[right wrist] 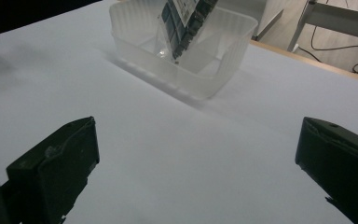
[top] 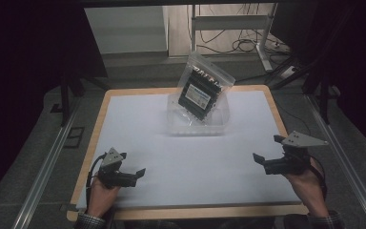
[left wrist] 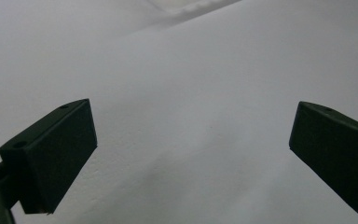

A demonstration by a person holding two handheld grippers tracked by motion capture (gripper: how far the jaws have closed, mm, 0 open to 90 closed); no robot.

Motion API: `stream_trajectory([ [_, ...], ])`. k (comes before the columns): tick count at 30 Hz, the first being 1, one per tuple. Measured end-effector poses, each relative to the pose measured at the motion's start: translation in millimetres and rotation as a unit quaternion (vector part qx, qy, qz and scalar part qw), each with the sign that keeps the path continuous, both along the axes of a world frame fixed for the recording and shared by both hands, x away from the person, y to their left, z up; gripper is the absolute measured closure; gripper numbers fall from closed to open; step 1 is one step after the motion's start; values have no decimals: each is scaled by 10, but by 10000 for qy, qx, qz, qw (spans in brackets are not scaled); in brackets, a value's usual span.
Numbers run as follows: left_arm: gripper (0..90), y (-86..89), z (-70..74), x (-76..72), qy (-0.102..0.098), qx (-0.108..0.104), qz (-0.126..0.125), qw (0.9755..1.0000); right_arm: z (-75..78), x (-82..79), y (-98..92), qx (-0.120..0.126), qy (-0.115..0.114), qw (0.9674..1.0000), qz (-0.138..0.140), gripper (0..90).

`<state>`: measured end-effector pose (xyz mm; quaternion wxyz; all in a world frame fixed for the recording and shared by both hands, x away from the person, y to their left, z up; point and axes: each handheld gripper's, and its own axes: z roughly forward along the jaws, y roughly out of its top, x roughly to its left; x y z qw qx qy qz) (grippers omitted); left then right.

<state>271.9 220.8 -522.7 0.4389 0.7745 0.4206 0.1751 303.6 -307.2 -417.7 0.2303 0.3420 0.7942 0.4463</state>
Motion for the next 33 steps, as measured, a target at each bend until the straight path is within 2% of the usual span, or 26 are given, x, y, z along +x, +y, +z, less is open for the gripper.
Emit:
stream_trajectory([
  [14, 3, -6, -4, -1, -10, 25, -12, 10000, -310, -150, -192, 91, 58, 9995, -299, 0],
  [20, 3, -13, -10, -1, -24, 63, -23, 10000, -473, -171, -237, -26, 111, 9992, -392, 0],
  [23, 3, -19, -16, 1, -24, 96, -44, 9999, -558, -161, -256, -43, 202, 9988, -448, 0],
  [26, 2, -31, -24, 2, -30, 149, -69, 9999, -684, -135, -274, -212, 305, 9982, -477, 0],
  [27, 2, -31, -24, 2, -30, 149, -69, 9999, -684, -135, -274, -212, 305, 9982, -477, 0],
  [28, 2, -32, -26, 3, -30, 155, -74, 9998, -722, -119, -276, -284, 404, 9977, -464, 0],
  [33, 2, -33, -25, 5, -33, 157, -74, 9998, -744, -103, -289, -187, 466, 9976, -477, 0],
])
